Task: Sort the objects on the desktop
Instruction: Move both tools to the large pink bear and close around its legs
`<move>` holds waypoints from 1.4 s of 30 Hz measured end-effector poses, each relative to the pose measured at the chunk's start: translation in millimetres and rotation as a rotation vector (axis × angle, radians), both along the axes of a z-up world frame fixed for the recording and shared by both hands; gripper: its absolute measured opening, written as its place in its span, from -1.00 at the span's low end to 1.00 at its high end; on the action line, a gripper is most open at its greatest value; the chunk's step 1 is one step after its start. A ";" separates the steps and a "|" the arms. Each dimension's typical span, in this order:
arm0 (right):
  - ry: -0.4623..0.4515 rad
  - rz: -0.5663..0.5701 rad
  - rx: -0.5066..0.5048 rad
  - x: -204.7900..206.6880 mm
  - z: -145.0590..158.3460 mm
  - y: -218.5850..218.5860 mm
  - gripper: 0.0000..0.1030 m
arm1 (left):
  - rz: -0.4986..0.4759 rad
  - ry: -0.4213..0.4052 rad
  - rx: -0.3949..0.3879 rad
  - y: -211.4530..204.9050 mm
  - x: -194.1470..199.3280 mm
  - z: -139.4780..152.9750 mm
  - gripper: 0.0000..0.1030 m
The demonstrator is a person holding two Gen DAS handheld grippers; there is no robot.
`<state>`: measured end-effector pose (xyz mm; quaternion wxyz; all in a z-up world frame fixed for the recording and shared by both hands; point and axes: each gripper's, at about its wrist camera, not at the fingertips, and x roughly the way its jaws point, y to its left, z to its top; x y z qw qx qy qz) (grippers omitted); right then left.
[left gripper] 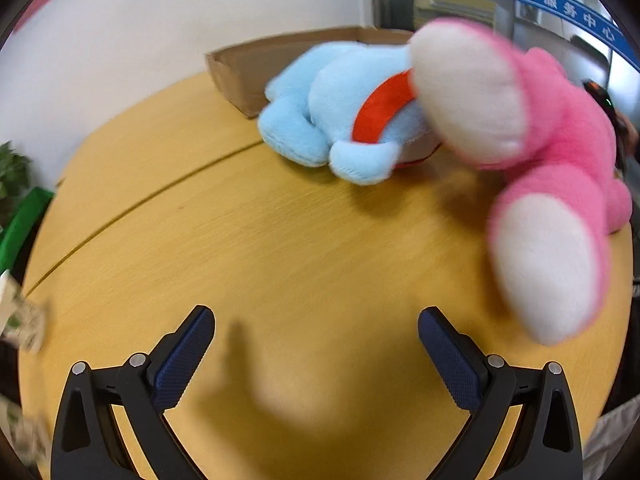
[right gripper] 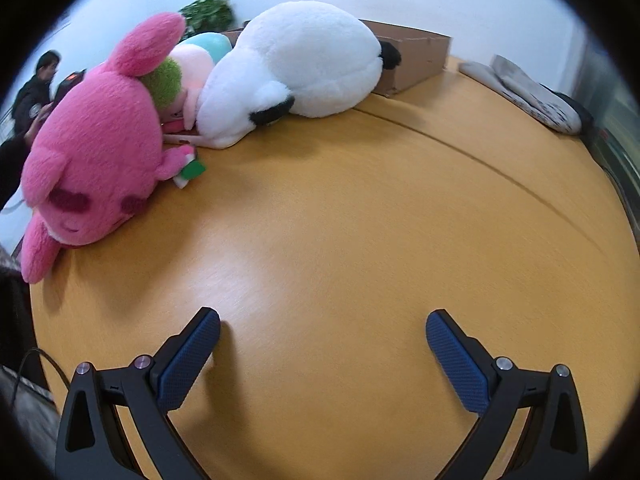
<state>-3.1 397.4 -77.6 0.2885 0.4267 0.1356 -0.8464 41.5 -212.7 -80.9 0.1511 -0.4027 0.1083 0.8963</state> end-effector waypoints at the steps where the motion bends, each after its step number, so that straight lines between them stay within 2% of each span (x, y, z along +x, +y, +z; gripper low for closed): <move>1: 0.006 -0.047 -0.021 11.7 2.2 -1.1 1.00 | 0.017 0.019 0.027 0.4 10.8 6.9 1.00; 4: 0.003 -0.202 -0.166 57.1 15.9 -7.5 1.00 | 0.092 0.091 0.127 4.2 45.8 33.3 1.00; 6: 0.024 -0.258 -0.261 84.9 27.8 -16.5 1.00 | 0.171 0.132 0.190 11.5 67.0 51.0 1.00; 9: 0.070 -0.333 -0.337 115.9 43.1 -38.7 1.00 | 0.274 0.203 0.222 37.1 77.0 65.8 1.00; 11: 0.057 -0.393 -0.336 120.6 44.6 -55.7 1.00 | 0.324 0.243 0.242 60.6 78.8 71.7 1.00; 13: 0.051 -0.418 -0.340 119.4 46.4 -78.6 1.00 | 0.324 0.222 0.261 84.4 68.7 69.9 1.00; 16: 0.101 -0.413 -0.333 120.5 55.1 -105.0 1.00 | 0.275 0.188 0.284 122.9 51.8 66.0 1.00; 18: 0.153 -0.404 -0.302 124.2 63.6 -121.5 1.00 | 0.242 0.166 0.299 139.3 58.8 66.2 1.00; 23: 0.280 -0.388 -0.231 133.7 81.8 -150.5 1.00 | 0.263 0.151 0.295 150.0 60.7 62.6 1.00; 26: 0.306 -0.368 -0.213 132.5 83.0 -159.5 1.00 | 0.302 0.156 0.280 143.4 64.9 62.4 1.00; 30: 0.283 -0.356 -0.215 121.1 80.2 -153.5 1.00 | 0.355 0.157 0.303 112.9 61.9 62.8 1.00; 35: 0.189 -0.392 -0.313 91.6 75.6 -127.3 0.99 | 0.379 0.139 0.311 83.3 45.1 50.9 1.00; 39: 0.053 -0.352 -0.382 60.3 54.0 -121.5 0.94 | 0.282 0.037 0.398 76.7 26.1 26.5 0.99; 40: 0.014 -0.329 -0.419 53.9 48.6 -121.5 0.87 | 0.267 0.015 0.408 77.9 23.6 21.5 0.94; 42: -0.024 -0.300 -0.469 46.5 41.8 -122.6 0.57 | 0.264 -0.003 0.414 79.7 21.3 13.1 0.84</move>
